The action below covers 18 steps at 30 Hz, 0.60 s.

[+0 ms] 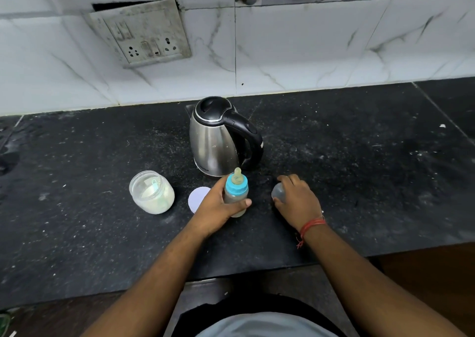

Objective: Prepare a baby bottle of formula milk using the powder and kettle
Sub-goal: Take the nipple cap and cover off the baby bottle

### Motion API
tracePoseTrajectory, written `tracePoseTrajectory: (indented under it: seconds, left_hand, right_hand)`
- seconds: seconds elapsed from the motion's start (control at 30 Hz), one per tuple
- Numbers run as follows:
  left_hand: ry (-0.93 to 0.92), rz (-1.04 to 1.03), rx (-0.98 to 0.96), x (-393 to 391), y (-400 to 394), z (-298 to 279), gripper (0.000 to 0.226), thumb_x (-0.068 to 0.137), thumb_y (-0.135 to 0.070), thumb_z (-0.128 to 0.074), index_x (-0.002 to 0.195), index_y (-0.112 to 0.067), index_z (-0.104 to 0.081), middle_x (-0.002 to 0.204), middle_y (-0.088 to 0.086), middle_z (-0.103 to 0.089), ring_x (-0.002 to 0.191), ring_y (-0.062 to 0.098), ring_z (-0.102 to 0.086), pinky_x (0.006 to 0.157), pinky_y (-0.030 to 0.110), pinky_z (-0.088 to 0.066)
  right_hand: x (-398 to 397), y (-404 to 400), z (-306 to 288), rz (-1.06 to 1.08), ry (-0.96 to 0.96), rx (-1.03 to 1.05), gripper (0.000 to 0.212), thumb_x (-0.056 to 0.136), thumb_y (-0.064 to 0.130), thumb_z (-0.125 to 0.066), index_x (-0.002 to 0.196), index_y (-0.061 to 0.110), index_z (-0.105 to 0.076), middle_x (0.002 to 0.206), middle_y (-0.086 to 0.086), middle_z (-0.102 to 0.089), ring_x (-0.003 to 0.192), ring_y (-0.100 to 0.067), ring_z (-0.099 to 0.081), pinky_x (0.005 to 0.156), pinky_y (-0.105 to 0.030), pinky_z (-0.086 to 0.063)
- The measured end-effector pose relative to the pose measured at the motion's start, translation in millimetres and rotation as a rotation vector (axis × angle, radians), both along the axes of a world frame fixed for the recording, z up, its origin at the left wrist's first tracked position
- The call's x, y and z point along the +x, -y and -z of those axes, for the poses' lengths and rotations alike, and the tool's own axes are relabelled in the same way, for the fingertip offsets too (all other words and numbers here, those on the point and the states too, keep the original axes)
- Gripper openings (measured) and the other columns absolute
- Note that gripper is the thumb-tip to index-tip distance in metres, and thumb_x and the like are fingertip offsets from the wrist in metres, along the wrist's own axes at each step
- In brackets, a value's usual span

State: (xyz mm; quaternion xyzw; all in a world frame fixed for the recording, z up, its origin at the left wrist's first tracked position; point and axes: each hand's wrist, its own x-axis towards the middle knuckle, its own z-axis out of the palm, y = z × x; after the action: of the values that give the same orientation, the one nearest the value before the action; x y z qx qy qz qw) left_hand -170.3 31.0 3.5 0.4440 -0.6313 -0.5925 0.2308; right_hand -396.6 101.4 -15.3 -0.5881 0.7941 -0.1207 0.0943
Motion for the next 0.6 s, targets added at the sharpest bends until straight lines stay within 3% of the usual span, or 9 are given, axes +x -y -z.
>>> tracePoseTrajectory:
  seconds: [0.1, 0.23, 0.33, 0.47, 0.53, 0.6]
  left_hand:
    - [0.014, -0.003, 0.007, 0.0, 0.8, -0.1, 0.065, 0.076, -0.032, -0.09, 0.132, -0.034, -0.059, 0.117, -0.014, -0.073, 0.112, 0.004, -0.068, 0.101, 0.026, -0.051]
    - [0.021, -0.003, 0.001, 0.5, 0.1, -3.5, 0.06, 0.082, -0.02, -0.088, 0.133, -0.032, -0.058, 0.117, -0.013, -0.073, 0.11, 0.0, -0.067, 0.096, 0.019, -0.049]
    - [0.025, -0.013, 0.003, 0.8, 1.2, -6.4, 0.059, 0.083, -0.022, -0.087, 0.134, -0.03, -0.059, 0.118, -0.012, -0.073, 0.112, 0.005, -0.068, 0.098, 0.022, -0.051]
    - [0.011, -0.028, 0.007, 0.8, 1.8, -17.7, 0.052, 0.087, -0.016, -0.083, 0.134, -0.018, -0.06, 0.118, -0.003, -0.074, 0.105, 0.002, -0.069, 0.09, 0.017, -0.053]
    - [0.01, -0.023, -0.011, 1.1, 2.5, -25.0, 0.049, 0.088, -0.014, -0.082, 0.132, -0.017, -0.061, 0.114, -0.003, -0.074, 0.097, -0.004, -0.068, 0.084, 0.013, -0.052]
    - [0.009, -0.003, -0.028, 1.8, 4.6, -29.2, 0.048, 0.088, -0.016, -0.082, 0.132, -0.019, -0.061, 0.114, -0.002, -0.074, 0.099, 0.0, -0.069, 0.085, 0.017, -0.054]
  right_hand:
    - [-2.8, -0.4, 1.6, -0.01, 0.004, 0.028, 0.061, 0.087, 0.032, -0.072, 0.142, 0.017, -0.049, 0.137, -0.003, -0.052, 0.119, -0.025, -0.054, 0.096, -0.035, -0.052]
    - [-2.7, 1.3, -7.0, 0.067, -0.094, 0.072, 0.076, 0.081, 0.052, -0.072, 0.142, 0.017, -0.045, 0.133, -0.006, -0.048, 0.111, -0.03, -0.058, 0.087, -0.042, -0.056]
    - [3.3, 5.2, -28.0, 0.113, -0.062, -0.141, 0.055, 0.084, 0.046, -0.068, 0.126, 0.012, -0.057, 0.12, -0.007, -0.054, 0.095, -0.028, -0.063, 0.073, -0.039, -0.056]
    - [21.9, 15.6, -60.3, 0.065, 0.354, -0.267, 0.022, 0.093, 0.038, -0.065, 0.105, 0.02, -0.061, 0.095, 0.004, -0.058, 0.077, -0.009, -0.058, 0.066, -0.029, -0.05]
    - [31.6, 21.3, -70.9, -0.011, 0.633, -0.198, 0.019, 0.094, 0.038, -0.066, 0.101, 0.021, -0.063, 0.09, 0.003, -0.06, 0.071, -0.002, -0.053, 0.068, -0.022, -0.047]
    - [41.7, 24.6, -78.9, -0.08, 0.75, -0.143, 0.022, 0.093, 0.038, -0.068, 0.105, 0.02, -0.064, 0.09, 0.002, -0.059, 0.068, 0.002, -0.051, 0.067, -0.016, -0.046]
